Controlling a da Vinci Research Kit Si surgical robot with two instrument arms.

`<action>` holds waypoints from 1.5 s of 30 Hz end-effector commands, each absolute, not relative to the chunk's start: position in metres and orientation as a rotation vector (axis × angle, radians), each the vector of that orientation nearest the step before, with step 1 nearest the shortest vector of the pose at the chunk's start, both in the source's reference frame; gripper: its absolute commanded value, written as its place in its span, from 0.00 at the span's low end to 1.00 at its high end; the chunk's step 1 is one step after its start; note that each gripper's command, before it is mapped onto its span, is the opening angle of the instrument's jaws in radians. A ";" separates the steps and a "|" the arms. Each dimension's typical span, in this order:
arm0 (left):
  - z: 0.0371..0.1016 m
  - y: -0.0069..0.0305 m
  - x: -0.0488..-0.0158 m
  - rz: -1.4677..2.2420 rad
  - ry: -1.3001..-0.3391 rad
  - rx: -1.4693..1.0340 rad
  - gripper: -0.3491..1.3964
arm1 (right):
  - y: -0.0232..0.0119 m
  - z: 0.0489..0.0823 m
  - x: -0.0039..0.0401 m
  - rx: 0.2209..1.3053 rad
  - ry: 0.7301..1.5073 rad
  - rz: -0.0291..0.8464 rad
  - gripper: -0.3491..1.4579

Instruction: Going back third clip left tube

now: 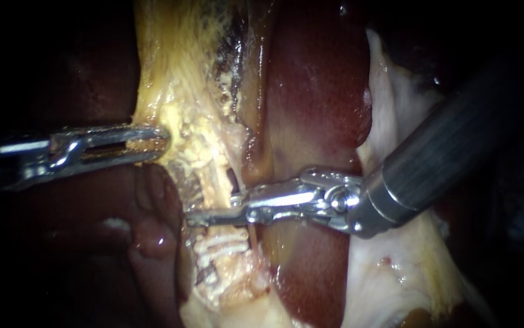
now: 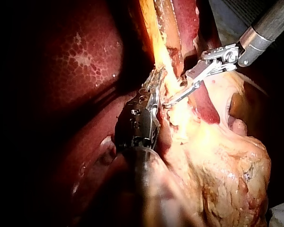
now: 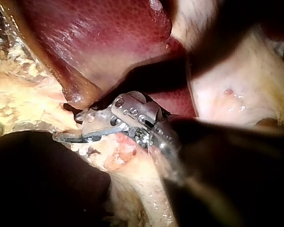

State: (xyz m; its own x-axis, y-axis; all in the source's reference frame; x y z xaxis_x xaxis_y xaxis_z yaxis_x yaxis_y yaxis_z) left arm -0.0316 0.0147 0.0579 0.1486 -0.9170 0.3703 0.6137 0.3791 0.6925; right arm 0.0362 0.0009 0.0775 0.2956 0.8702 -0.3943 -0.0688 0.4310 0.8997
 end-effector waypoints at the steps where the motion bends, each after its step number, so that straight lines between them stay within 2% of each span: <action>1: 0.0579 0.0147 -0.0316 -1.149 -0.860 0.426 0.00 | 0.0009 0.0776 0.0362 0.919 1.088 0.758 0.00; 9: 0.0578 0.0147 -0.0316 -1.149 -0.860 0.426 0.00 | 0.0009 0.0775 0.0360 0.923 1.088 0.755 0.02; 12: 0.0578 0.0147 -0.0316 -1.150 -0.860 0.426 0.00 | 0.0010 0.0774 0.0360 0.907 1.149 0.735 0.40; 15: 0.0578 0.0147 -0.0316 -1.150 -0.860 0.426 0.00 | 0.0011 0.0774 0.0360 0.879 1.178 0.719 0.49; 20: 0.0578 0.0146 -0.0316 -1.150 -0.860 0.426 0.00 | 0.0011 0.0773 0.0356 0.812 1.231 0.628 0.52; 30: 0.0578 0.0146 -0.0316 -1.149 -0.860 0.425 0.00 | 0.0015 0.0761 0.0320 0.717 1.294 0.508 0.52; 45: 0.0578 0.0145 -0.0315 -1.149 -0.860 0.425 0.00 | 0.0064 0.0679 0.0220 0.569 1.380 0.326 0.52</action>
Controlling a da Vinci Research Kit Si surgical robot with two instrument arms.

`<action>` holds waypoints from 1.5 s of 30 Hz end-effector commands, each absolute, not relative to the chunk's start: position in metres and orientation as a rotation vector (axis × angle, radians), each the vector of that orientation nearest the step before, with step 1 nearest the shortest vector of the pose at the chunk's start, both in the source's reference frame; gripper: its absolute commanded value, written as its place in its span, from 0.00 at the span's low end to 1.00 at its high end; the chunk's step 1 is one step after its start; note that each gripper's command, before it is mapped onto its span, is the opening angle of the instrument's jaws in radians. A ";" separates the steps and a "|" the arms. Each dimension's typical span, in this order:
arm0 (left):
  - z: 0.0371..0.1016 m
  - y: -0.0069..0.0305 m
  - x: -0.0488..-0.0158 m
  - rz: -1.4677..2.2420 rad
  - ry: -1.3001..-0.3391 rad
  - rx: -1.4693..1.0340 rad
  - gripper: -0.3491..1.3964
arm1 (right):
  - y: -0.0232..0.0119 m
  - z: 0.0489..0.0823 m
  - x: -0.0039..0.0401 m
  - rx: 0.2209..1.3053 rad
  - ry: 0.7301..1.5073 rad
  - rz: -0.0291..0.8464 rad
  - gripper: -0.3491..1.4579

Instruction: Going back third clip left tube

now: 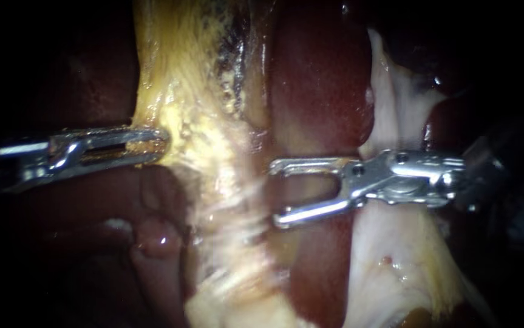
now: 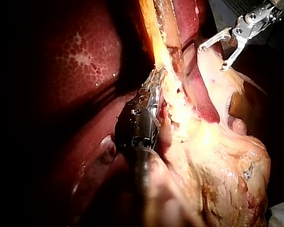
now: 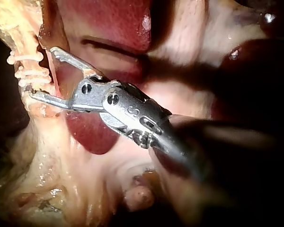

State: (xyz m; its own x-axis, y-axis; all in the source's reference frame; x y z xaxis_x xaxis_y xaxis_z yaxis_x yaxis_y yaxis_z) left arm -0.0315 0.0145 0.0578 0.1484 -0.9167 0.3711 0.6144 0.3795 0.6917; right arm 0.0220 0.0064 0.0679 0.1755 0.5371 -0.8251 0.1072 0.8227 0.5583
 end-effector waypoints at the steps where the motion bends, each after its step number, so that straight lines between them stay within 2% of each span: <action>1: 0.0579 0.0146 -0.0315 -1.149 -0.860 0.425 0.00 | 0.0067 0.0673 0.0216 0.568 1.382 0.323 0.52; 16: 0.0586 0.0143 -0.0318 -1.153 -0.861 0.424 0.00 | 0.0067 0.0641 0.0208 0.540 1.426 0.279 0.52; 22: 0.0611 0.0137 -0.0331 -1.160 -0.852 0.432 0.00 | 0.0067 0.0639 0.0207 0.536 1.428 0.274 0.52; 34: 0.0667 0.0137 -0.0379 -1.144 -0.817 0.460 0.00 | 0.0066 0.0639 0.0207 0.528 1.430 0.264 0.52; 45: 0.0668 0.0136 -0.0380 -1.142 -0.815 0.460 0.00 | 0.0066 0.0637 0.0208 0.523 1.431 0.260 0.52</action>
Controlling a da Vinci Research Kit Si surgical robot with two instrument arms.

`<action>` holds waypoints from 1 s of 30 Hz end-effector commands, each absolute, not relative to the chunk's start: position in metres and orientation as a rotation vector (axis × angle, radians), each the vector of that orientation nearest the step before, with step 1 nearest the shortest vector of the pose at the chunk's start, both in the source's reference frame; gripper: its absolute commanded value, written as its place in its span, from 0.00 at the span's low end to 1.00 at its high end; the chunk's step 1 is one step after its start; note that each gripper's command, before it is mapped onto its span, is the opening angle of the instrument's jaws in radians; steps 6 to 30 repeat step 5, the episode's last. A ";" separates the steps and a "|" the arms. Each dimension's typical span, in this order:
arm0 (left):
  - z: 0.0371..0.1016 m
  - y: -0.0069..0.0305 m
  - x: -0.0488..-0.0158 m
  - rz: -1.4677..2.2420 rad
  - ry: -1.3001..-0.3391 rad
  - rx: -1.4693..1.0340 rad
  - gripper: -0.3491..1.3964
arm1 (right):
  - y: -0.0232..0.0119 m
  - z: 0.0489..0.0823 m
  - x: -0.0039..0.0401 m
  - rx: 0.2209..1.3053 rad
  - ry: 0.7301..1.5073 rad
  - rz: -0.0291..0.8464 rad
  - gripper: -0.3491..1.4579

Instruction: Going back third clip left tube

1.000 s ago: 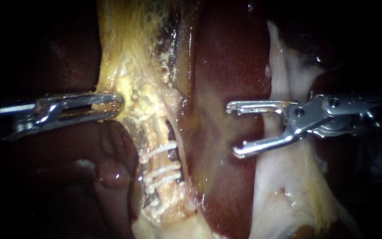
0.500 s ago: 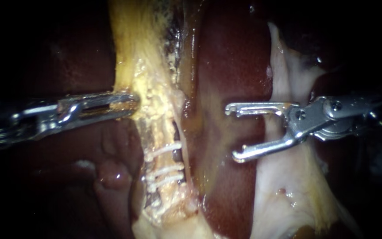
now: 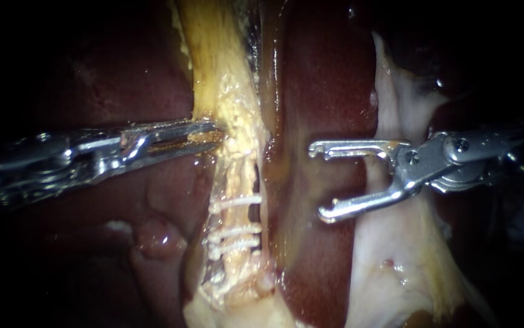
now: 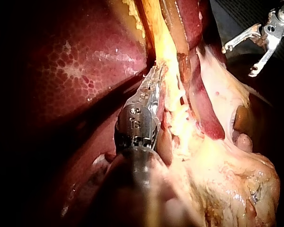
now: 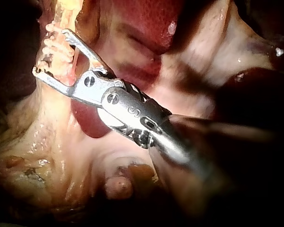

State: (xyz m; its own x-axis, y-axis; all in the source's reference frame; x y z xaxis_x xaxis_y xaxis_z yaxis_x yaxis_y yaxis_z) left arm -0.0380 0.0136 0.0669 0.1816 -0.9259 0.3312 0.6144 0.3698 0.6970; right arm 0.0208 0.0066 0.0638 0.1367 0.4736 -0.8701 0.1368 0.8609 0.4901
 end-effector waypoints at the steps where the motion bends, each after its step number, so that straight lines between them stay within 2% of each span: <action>1: 0.0668 0.0136 -0.0380 -1.142 -0.815 0.460 0.00 | 0.0066 0.0637 0.0208 0.523 1.431 0.260 0.52; 30: 0.0668 0.0136 -0.0379 -1.142 -0.815 0.460 0.00 | 0.0066 0.0636 0.0209 0.523 1.431 0.260 0.52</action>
